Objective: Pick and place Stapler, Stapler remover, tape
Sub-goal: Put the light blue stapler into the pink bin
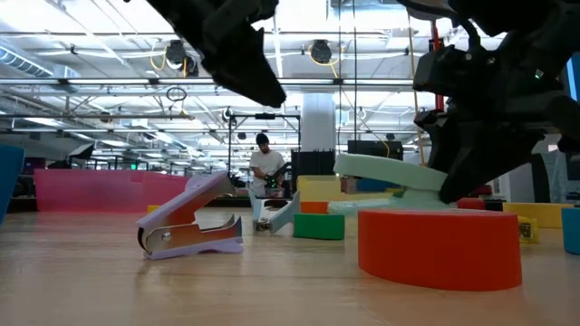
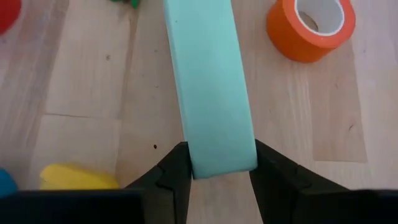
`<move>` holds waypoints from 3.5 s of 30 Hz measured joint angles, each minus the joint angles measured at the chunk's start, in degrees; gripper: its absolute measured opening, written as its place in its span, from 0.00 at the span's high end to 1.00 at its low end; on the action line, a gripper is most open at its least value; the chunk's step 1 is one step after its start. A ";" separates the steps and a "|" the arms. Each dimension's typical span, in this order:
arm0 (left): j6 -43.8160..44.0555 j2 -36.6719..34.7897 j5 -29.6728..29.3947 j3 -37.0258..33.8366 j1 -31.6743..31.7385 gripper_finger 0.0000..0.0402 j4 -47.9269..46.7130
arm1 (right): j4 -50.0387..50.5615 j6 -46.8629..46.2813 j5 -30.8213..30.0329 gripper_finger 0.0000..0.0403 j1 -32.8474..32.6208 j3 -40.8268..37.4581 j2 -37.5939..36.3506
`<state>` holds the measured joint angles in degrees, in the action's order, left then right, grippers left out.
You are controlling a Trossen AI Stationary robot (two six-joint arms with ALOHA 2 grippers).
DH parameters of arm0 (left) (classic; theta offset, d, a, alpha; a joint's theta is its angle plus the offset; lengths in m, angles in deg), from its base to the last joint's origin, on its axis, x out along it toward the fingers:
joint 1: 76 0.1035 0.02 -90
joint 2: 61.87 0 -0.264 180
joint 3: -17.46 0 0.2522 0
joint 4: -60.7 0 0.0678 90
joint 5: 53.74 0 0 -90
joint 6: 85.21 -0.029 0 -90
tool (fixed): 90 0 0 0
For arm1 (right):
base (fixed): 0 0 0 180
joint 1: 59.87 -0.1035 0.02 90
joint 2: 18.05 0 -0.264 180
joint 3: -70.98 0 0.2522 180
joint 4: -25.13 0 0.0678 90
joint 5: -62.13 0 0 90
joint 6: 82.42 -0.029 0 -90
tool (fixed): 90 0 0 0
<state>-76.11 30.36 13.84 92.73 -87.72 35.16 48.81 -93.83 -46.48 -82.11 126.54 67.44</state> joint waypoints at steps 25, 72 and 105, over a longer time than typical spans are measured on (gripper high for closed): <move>-5.80 2.69 -6.21 12.45 -3.02 0.50 -6.53 | 11.42 8.66 -21.47 0.70 -0.87 7.97 -9.51; -13.72 22.57 -13.19 35.32 2.00 0.70 -23.01 | 5.70 14.24 -27.20 0.70 3.78 9.70 -5.95; 44.00 20.15 -27.79 33.54 11.56 0.70 -76.77 | 21.39 -1.28 -24.80 0.14 3.61 9.70 -6.56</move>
<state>-32.11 50.51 -13.96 126.27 -76.16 -41.61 70.20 -95.11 -71.28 -78.49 136.25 60.89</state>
